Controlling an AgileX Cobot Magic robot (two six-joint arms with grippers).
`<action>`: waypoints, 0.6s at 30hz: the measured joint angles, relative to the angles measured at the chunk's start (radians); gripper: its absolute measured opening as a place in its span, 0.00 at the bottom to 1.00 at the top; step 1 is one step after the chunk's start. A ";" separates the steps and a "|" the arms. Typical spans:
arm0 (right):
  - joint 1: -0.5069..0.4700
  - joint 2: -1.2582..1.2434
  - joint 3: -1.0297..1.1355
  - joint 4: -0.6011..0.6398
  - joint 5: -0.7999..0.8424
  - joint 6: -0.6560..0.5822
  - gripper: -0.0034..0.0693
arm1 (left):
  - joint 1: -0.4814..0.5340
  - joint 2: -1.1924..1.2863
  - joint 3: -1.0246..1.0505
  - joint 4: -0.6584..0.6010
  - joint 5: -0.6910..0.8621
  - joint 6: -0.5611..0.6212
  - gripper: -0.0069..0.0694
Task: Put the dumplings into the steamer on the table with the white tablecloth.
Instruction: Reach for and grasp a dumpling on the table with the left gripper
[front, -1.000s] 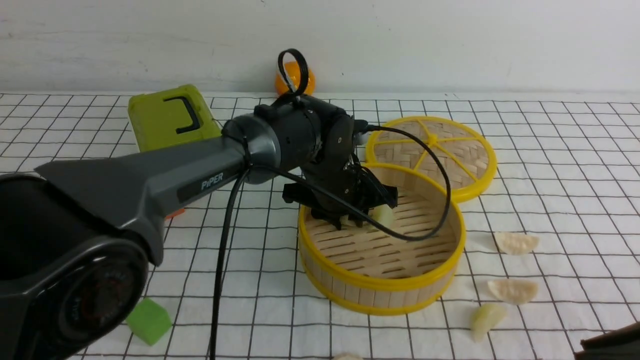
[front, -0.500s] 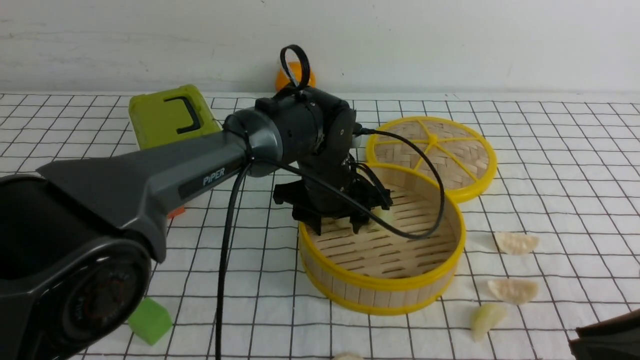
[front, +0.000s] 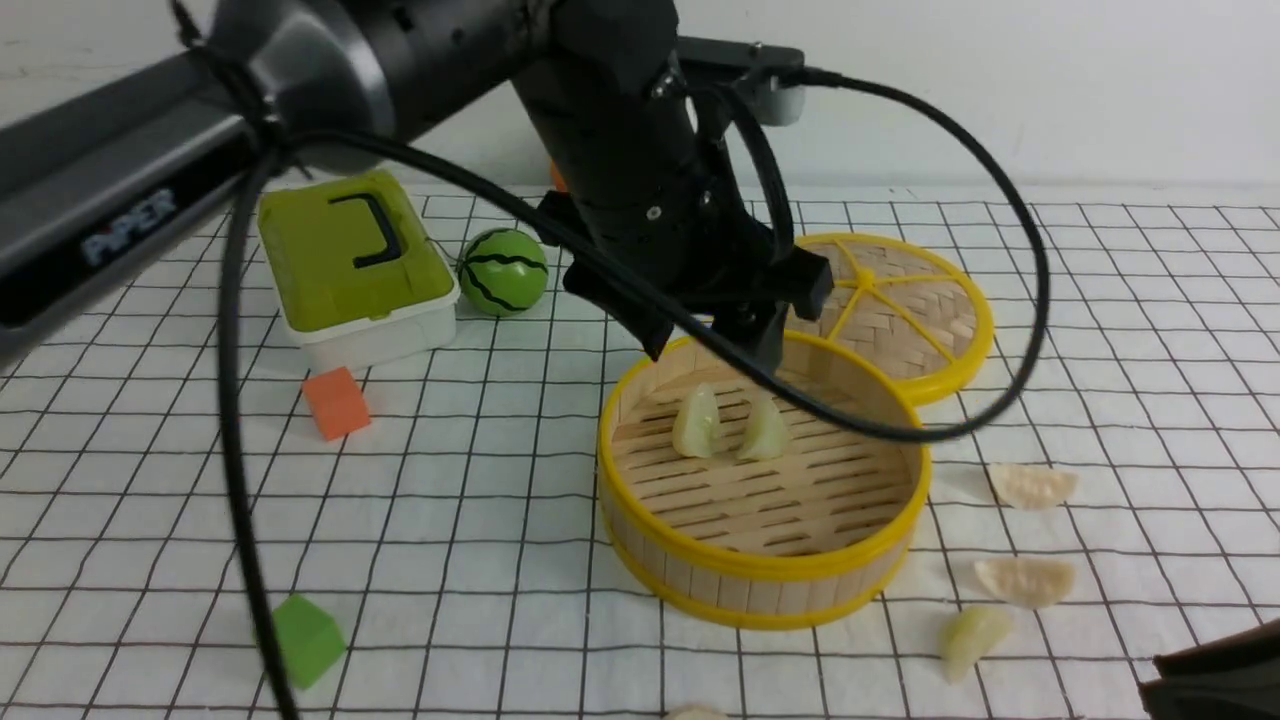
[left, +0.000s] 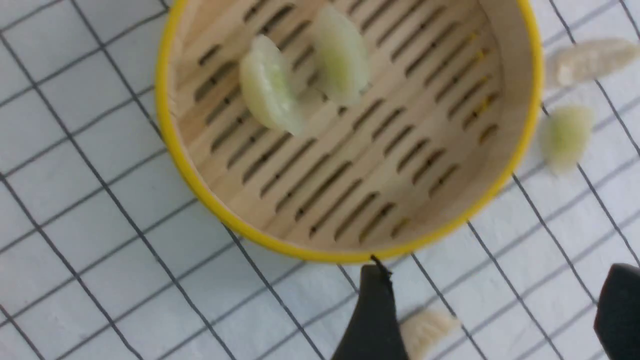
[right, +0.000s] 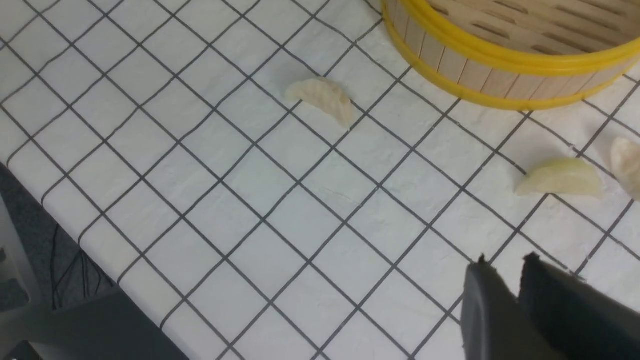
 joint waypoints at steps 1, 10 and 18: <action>0.000 0.000 0.000 -0.003 0.010 0.000 0.19 | -0.010 -0.027 0.035 -0.005 0.001 0.013 0.80; 0.000 0.000 0.000 -0.091 0.053 0.000 0.20 | -0.130 -0.109 0.432 -0.019 -0.074 0.186 0.78; 0.000 -0.027 0.000 -0.214 0.083 0.079 0.21 | -0.148 -0.010 0.534 -0.018 -0.253 0.303 0.78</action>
